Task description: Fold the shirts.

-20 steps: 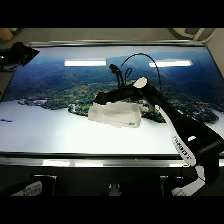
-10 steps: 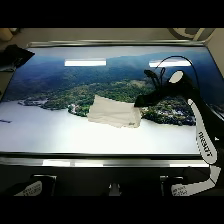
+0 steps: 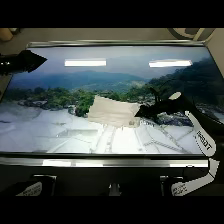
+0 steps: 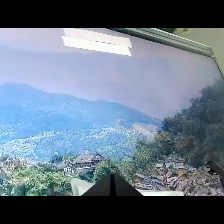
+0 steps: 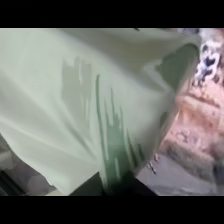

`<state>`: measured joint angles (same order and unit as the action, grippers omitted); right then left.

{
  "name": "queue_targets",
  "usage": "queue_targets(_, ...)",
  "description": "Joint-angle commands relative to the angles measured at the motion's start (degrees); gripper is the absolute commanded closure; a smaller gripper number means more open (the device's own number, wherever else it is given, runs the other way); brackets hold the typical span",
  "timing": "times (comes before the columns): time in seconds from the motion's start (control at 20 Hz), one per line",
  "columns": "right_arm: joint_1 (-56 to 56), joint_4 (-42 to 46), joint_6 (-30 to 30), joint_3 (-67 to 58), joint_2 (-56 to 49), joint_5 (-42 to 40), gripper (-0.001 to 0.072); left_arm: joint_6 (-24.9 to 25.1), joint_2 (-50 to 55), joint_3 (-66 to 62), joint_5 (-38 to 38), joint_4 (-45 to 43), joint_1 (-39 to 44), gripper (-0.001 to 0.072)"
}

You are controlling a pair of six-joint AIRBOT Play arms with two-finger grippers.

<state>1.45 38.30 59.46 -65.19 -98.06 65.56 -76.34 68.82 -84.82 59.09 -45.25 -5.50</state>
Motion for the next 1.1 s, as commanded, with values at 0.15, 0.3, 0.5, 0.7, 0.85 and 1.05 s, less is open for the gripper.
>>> queue_targets(0.15, 10.3, -14.0, -12.7, -9.4, -0.9, 5.4, 0.0689, -0.2, 0.0, 0.1, -0.1, 0.0, 1.3, 0.0683)
queue_targets(0.3, 22.4, -10.4, -9.0, -16.4, -0.8, 10.2, 0.0689, -0.3, 0.0, 0.1, 0.1, 0.0, 1.3, 0.0683)
queue_targets(0.5, 39.0, -0.4, -6.3, -17.7, 2.5, 15.6, 0.0689, -0.2, 0.0, 0.1, 0.1, 0.0, 1.3, 0.0683)
queue_targets(0.7, 52.2, 17.0, -3.0, -17.7, 6.6, 21.0, 0.0689, -0.2, 0.0, 0.1, 0.0, 0.0, 1.5, 0.0683)
queue_targets(0.85, 56.9, 34.4, 0.0, -17.4, 9.0, 25.7, 0.0689, -0.2, 0.0, 0.1, 0.0, 0.0, 2.9, 0.0682)
queue_targets(1.05, 57.3, 43.4, 4.4, -9.6, 13.8, 23.2, 0.0689, 0.1, 0.0, 0.1, 0.0, -0.1, 6.1, 0.0682)
